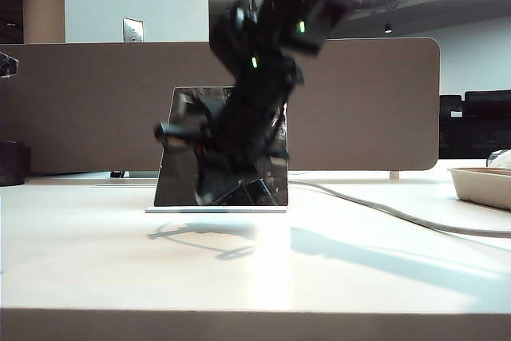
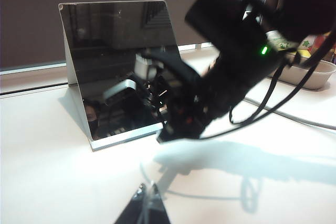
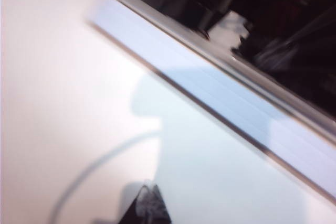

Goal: Push the base of the mirror on the table to move it forward for a short distance.

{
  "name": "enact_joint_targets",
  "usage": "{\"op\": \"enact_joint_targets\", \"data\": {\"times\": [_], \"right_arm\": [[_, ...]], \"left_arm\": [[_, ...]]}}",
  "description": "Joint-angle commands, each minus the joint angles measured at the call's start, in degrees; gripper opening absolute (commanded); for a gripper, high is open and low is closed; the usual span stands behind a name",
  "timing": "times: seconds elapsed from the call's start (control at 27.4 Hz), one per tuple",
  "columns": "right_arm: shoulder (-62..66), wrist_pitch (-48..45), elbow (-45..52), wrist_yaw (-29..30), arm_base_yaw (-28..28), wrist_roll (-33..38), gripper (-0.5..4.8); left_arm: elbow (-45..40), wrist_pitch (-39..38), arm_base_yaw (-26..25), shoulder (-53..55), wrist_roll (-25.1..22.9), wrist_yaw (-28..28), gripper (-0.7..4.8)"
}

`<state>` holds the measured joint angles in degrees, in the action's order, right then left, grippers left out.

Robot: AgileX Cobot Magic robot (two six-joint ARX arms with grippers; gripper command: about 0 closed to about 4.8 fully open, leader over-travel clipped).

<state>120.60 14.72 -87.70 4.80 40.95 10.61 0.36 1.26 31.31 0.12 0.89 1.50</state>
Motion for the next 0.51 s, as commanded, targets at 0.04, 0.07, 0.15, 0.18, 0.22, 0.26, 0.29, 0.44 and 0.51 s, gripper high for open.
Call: {"op": "enact_joint_targets", "data": {"times": [0.04,0.07,0.15,0.18,0.22,0.26,0.29,0.44,0.51], "right_arm": [[-3.9,-1.0,-0.3,-0.2,1.5,-0.2,-0.05],[-4.9,-1.0,-0.3,-0.4,1.9,-0.2,-0.05],[-7.3,-0.3,-0.3,-1.5,2.8,-0.1,-0.05],[-8.5,0.2,-0.3,-2.3,3.1,-0.2,-0.05],[-9.9,1.0,-0.3,-3.3,3.5,-0.2,-0.05],[-11.1,1.7,-0.3,-4.1,3.9,-0.2,-0.05],[-12.2,2.4,-0.3,-4.9,4.0,-0.2,-0.05],[-17.8,4.0,-0.3,-5.2,5.3,-0.1,-0.05],[-20.7,4.1,-0.3,-5.4,6.1,-0.1,-0.05]], "left_arm": [[0.0,0.5,-0.9,0.0,-0.2,-0.3,-0.01],[0.0,0.5,-1.7,0.0,-0.2,-0.3,-0.01],[0.0,0.5,-4.8,0.0,-0.2,-0.5,-0.01],[0.0,0.5,-6.7,0.0,-0.2,-0.5,-0.01],[0.0,0.5,-9.4,0.0,-0.2,-0.4,-0.01],[0.0,0.5,-11.6,0.0,-0.2,-0.4,-0.01],[0.0,0.5,-13.9,0.0,-0.2,-0.4,-0.01],[0.0,0.5,-22.2,0.0,-0.2,-0.2,-0.01],[0.0,0.5,-24.1,0.0,-0.2,-0.2,-0.01]]}}
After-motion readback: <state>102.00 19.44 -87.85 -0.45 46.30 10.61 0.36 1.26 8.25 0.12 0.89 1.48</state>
